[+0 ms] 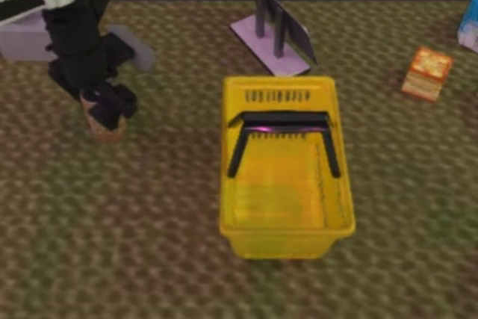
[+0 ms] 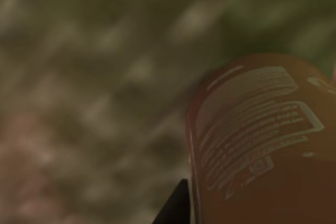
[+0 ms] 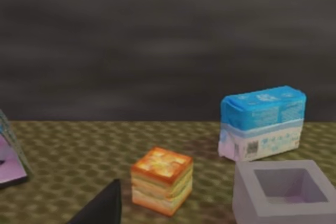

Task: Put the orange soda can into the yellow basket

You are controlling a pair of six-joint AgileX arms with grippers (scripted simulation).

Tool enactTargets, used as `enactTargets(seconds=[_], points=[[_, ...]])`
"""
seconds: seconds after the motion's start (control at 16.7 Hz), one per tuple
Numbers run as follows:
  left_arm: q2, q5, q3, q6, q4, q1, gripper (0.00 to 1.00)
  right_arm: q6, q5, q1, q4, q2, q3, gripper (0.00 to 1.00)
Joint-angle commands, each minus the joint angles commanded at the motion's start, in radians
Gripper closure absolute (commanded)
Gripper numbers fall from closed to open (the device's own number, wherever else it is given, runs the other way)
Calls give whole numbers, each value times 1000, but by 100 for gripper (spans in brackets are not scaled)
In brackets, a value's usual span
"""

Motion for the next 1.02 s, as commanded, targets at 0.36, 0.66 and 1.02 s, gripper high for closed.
enactTargets(seconds=[0.36, 0.66, 1.02], points=[[-17, 78, -33, -28, 103, -12, 100, 0, 0, 0, 0, 0, 0, 0], [-50, 319, -139, -140, 461, -41, 100, 0, 0, 0, 0, 0, 0, 0], [-114, 712, -345, -340, 1077, -85, 100, 0, 0, 0, 0, 0, 0, 0]])
